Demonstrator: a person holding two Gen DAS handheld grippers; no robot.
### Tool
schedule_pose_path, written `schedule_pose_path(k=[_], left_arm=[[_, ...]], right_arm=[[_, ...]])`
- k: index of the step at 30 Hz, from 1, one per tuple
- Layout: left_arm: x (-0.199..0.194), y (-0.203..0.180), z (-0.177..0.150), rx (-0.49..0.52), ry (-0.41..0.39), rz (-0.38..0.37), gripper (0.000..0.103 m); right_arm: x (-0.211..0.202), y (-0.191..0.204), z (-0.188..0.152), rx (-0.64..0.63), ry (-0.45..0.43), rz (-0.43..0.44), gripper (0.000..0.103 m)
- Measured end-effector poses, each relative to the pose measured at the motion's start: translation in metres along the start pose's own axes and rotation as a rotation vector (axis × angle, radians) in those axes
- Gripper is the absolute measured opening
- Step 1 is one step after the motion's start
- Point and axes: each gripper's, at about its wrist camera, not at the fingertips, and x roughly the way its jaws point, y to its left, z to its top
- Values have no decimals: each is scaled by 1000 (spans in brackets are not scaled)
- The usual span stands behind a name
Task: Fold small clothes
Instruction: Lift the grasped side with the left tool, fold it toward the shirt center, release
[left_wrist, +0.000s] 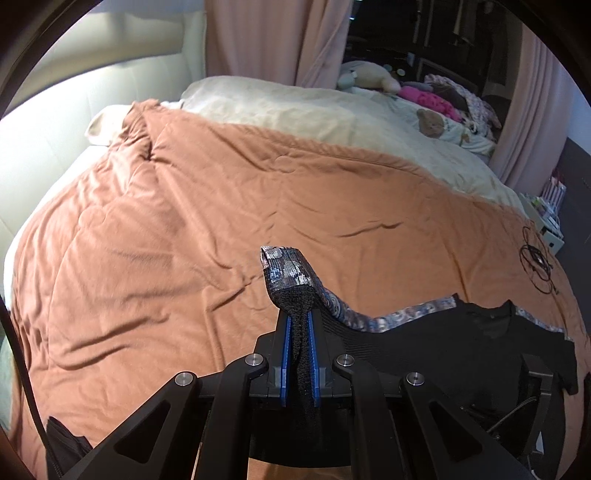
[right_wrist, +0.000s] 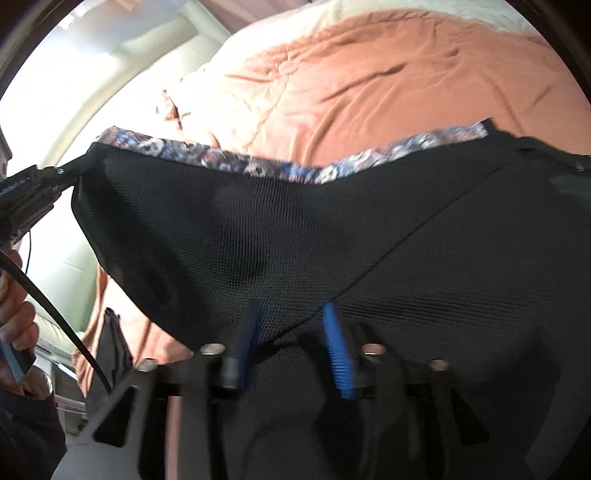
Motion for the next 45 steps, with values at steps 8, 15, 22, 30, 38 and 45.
schedule_pose_path(k=[8,15,22,30,38,45], left_arm=[[-17,-61,18,62,-4,-36,9],[-24,-124,20,122,28,-87,9],[1,-186,3,176,97,-151,9],[23,-246,-26,253,192,-272,18],[25,-212,-51,213,188,-213,46],[50,-135,-99,121,238,-127,39]], right_arm=[[-59,-35,-4,25,-64,-10,60],[-112,-64,-19,54,-105,-25,60],[-156,-93,-34,85,-148,-30,60],[-181,-126,-50,140,-152,-59,65],[-162,-122,-48,135,-106,-91,72],[-122,-118,-33,122,-50,-142,68]])
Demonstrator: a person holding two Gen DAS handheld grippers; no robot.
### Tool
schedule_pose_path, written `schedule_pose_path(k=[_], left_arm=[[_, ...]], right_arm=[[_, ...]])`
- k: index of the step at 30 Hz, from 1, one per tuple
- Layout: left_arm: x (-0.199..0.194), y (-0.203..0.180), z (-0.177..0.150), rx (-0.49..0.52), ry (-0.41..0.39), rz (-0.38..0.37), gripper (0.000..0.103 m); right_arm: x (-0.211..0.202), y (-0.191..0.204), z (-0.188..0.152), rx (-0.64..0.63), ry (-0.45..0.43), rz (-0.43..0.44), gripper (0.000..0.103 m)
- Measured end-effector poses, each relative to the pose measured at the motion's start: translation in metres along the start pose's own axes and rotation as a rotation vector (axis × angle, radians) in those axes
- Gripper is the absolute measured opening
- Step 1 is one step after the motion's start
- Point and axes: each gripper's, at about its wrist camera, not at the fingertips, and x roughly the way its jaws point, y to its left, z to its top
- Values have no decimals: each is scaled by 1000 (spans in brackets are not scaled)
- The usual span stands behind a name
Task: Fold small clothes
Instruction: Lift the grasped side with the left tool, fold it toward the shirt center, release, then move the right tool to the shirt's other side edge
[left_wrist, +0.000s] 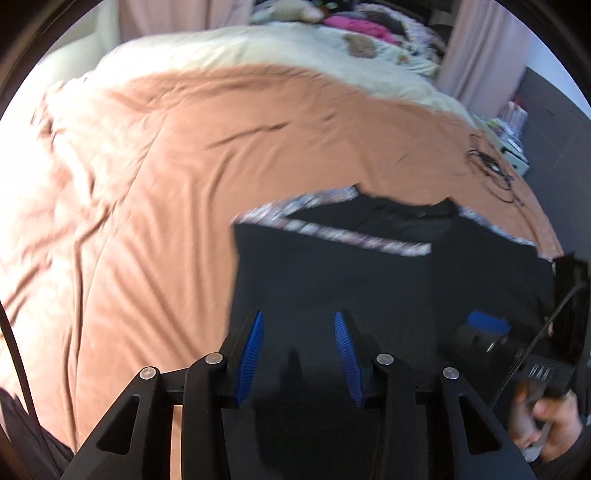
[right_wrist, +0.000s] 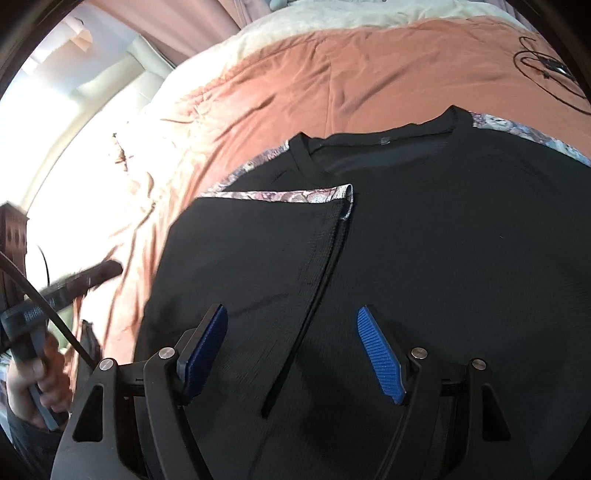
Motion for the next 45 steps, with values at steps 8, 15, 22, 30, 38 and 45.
schedule_pose_path(k=[8,15,22,30,38,45], left_arm=[[32,53,-42,-98,36,21,30],[43,64,-59,-160,28,58,24],[-6,63,-86,-191,-36,23,25],[-71,28,-119,-130,-110,50,72],[-129,-16,-152,-96,-176,26,101],[-161,-49,-177,-77,-184,22,103]], right_arm=[[45,8,10,-20,38,-122,22],[42,14,3,-68,23,-289,0],[10,14,-13,-53,26,-316,43],[-60,34,-58,-85,-36,-277,70],[-153,43,-104,-120,-128,-269,98],[-228,37,-150,-103,-181,-253,103]])
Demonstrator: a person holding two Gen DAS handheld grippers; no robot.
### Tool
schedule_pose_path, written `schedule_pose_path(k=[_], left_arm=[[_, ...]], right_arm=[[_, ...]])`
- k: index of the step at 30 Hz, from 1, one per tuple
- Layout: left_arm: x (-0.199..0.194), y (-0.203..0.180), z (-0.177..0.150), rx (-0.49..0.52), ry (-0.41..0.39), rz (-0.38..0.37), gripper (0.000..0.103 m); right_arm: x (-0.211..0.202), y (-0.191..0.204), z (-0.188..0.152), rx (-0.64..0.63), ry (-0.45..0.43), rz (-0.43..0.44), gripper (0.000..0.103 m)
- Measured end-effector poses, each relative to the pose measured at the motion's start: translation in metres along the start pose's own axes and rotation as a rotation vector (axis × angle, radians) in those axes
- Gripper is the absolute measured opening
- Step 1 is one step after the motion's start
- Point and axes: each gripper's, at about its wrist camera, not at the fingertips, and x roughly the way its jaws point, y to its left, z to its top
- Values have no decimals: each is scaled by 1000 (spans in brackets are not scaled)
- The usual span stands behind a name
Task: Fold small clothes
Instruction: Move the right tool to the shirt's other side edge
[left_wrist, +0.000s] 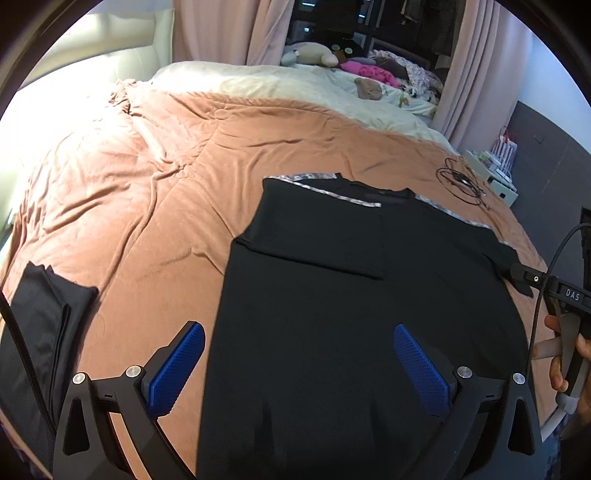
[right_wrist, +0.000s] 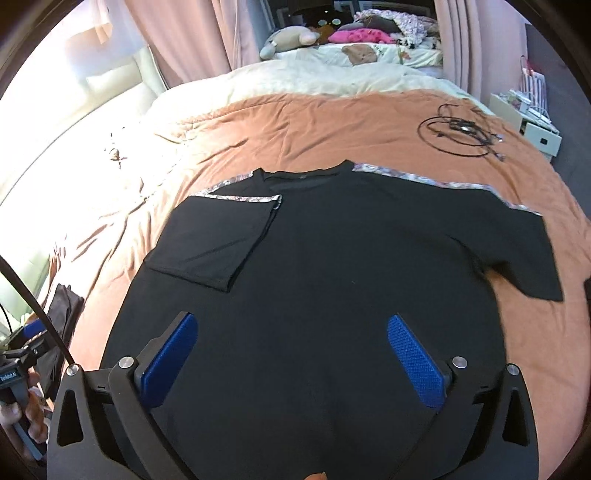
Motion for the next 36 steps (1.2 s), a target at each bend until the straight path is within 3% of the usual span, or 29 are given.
schedule_pose_path(k=[9,17,30,33,36], left_arm=[[-43,-40,-17,39,-37,-8,103],[-54,-81,-31,73,-36,-34,103],[-12,-159,-28,137,-4,-121,102],[5,-179,-24,158,8,-132,101],[25,-199,-18,176,29,-149,92]], right_arm=[[-59,-30,-33,29,-9,-5,103],[-96,-61,-56,52,-45,-35,103],[-106,-127,-67,140,-66,-59,102],[-98,-149,-63,179,-62,-61,92],[-87,-174,-57,212,-47,-67,85]])
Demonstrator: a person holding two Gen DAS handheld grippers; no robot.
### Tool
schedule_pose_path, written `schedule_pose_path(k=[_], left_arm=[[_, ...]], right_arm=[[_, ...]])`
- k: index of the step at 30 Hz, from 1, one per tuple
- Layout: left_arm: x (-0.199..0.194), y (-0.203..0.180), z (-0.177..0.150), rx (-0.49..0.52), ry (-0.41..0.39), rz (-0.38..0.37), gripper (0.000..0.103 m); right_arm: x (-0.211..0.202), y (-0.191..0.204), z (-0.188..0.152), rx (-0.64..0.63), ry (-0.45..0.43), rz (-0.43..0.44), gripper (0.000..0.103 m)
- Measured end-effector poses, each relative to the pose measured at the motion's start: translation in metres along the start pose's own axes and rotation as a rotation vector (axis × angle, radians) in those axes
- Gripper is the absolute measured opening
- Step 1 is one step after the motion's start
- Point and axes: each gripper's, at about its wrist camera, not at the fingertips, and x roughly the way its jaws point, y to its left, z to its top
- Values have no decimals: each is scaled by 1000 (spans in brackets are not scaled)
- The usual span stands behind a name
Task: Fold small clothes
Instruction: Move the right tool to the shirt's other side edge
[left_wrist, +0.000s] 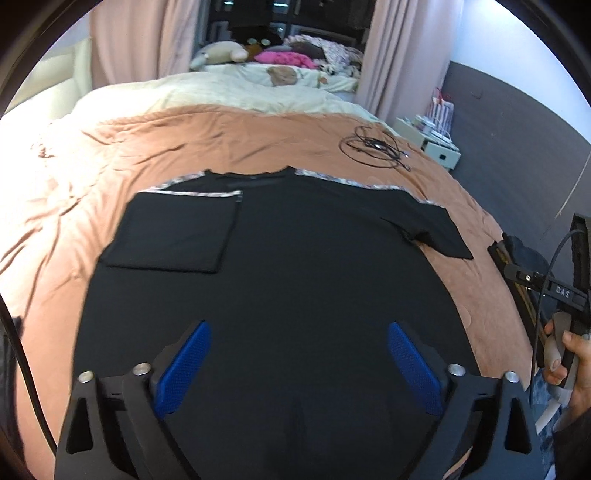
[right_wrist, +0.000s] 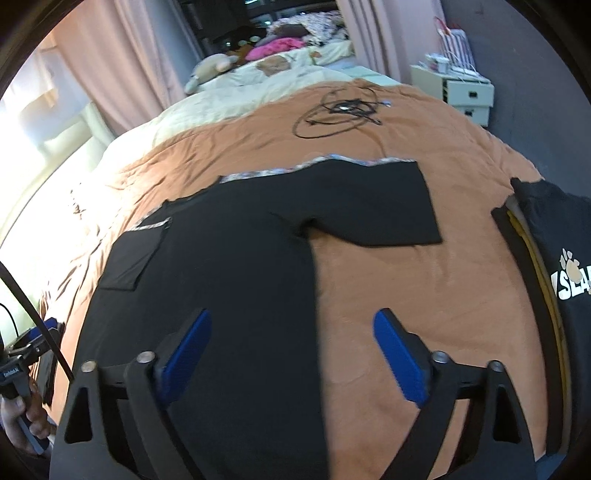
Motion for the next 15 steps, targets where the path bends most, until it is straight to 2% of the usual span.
schedule_pose_path(k=[7,9,12,15], left_arm=[[49,-28,24,35,29,-34,77],[64,-36,32,42,36,-44,74],[87,-47,44,54,51,-55,67],[110,-59,57,67,60,-69,61]], right_arm=[[28,-33,30,53,-1,-24,83],[37,-43,38,66,1,-29,76],[52,-58,51,91,5,-38,75],[72,-73,64,113,18,-37,66]])
